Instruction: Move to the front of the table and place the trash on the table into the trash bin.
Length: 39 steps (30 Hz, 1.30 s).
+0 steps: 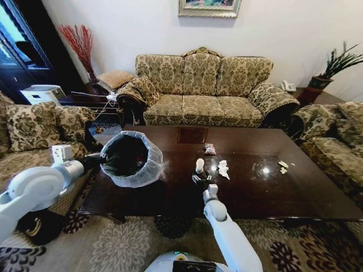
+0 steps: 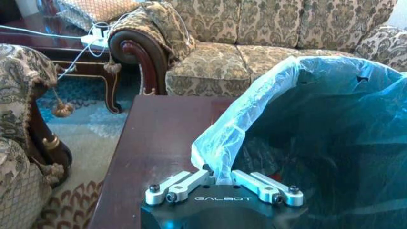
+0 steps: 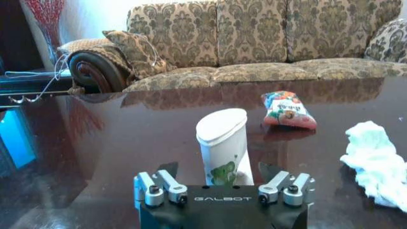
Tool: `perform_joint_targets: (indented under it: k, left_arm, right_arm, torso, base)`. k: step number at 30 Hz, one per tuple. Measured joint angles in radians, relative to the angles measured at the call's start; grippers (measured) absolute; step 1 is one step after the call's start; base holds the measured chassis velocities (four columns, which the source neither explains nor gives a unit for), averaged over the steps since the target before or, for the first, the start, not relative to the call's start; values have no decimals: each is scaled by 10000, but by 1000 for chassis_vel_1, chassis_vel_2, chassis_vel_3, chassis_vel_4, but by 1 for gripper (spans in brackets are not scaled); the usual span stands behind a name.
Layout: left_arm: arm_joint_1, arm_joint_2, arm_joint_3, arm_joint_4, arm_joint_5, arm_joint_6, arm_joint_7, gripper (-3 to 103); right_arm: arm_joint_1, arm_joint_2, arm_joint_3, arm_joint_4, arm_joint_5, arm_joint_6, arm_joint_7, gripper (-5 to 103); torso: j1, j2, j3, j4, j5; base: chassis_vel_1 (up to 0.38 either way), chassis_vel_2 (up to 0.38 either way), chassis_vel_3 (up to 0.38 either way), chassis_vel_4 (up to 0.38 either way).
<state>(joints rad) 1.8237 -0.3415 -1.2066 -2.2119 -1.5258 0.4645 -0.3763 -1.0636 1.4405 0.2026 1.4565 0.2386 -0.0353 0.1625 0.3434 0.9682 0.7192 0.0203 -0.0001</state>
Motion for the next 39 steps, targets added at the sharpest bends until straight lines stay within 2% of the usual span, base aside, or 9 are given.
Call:
perform_joint_targets:
  k: [6,8,18,21,23,30,36,38,39]
  left_arm:
    - [0,-9,0,0,40,-1,23,0]
    - [0,-10,0,0,46,0,22,0]
    - [-2,-12,48,39,112,-81,0,0]
    - [26,-108,79,31,181,-81,3,0]
    - [33,-146,89,24,207,-81,8,0]
    - [83,-221,105,23,289,-73,46,0]
    - [103,-148,99,73,290,-42,52,0]
    - [130,-28,82,209,278,0,53,0]
    - [130,-28,82,209,278,0,53,0]
  right_arm:
    - [196,13,17,-206,-112,40,-39,65]
    - [203,10,18,-225,-113,40,-40,65]
    - [155,-7,68,-302,-429,270,-6,37]
    - [33,-17,111,-274,-442,375,47,25]
    - [-1,-17,122,-259,-436,389,50,25]
    - [-120,-71,156,-244,-304,704,222,3]
    - [-316,-109,167,507,-277,1601,316,0]
    - [-568,-182,137,1762,-537,2215,563,0]
    - [-568,-182,137,1762,-537,2215,563,0]
  torso:
    - [0,0,0,0,1]
    - [0,0,0,0,0]
    - [0,0,0,-1,1]
    - [0,0,0,-1,1]
    - [0,0,0,0,0]
    - [0,0,0,0,1]
    - [0,0,0,0,1]
    - [0,0,0,-1,0]
    - [0,0,0,-1,0]
  base:
    - [0,0,0,0]
    - [0,0,0,0]
    - [0,0,0,0]
    - [0,0,0,0]
    - [0,0,0,0]
    - [0,0,0,0]
    - [0,0,0,0]
    - [0,0,0,0]
    - [0,0,0,0]
